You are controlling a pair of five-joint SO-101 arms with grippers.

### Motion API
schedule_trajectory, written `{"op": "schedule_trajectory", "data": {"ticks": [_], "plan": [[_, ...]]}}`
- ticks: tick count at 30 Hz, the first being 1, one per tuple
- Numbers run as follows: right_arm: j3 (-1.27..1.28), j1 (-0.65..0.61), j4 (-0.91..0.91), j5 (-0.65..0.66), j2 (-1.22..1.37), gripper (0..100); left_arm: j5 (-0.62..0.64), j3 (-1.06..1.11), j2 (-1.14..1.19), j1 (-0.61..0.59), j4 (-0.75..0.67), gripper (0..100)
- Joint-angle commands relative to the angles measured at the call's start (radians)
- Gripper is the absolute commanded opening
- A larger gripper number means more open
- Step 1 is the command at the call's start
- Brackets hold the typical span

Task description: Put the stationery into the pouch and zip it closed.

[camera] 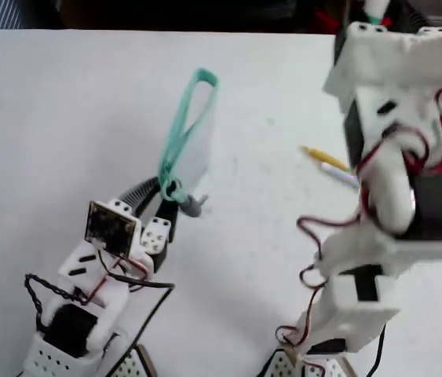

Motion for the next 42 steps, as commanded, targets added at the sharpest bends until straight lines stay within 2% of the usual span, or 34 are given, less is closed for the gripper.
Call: {"op": "schedule_trajectory", "data": {"ticks": [1,4,8,12,22,30,42], "plan": [[0.011,-0.137,0.007,0.003,-0.102,1.7,-0.011,-0.04,0.008,-0.001,0.008,3],[0.13,-0.252,0.007,0.003,-0.186,1.7,-0.011,-0.041,0.008,-0.001,0.008,3],[0.45,-0.346,0.004,0.003,-0.329,1.7,-0.011,-0.041,0.008,-0.002,0.008,3],[0.718,-0.354,-0.061,0.003,-0.469,1.7,-0.011,-0.043,0.008,-0.004,0.008,3],[1.146,-0.358,-0.254,0.003,-0.799,1.8,-0.011,-0.041,0.008,-0.004,0.008,3],[1.605,-0.355,-0.674,0.057,-0.978,1.8,-0.011,-0.041,0.008,-0.004,0.008,3],[1.919,-0.361,-1.32,0.06,-0.911,1.8,-0.011,-0.041,0.008,-0.004,0.008,3]]}}
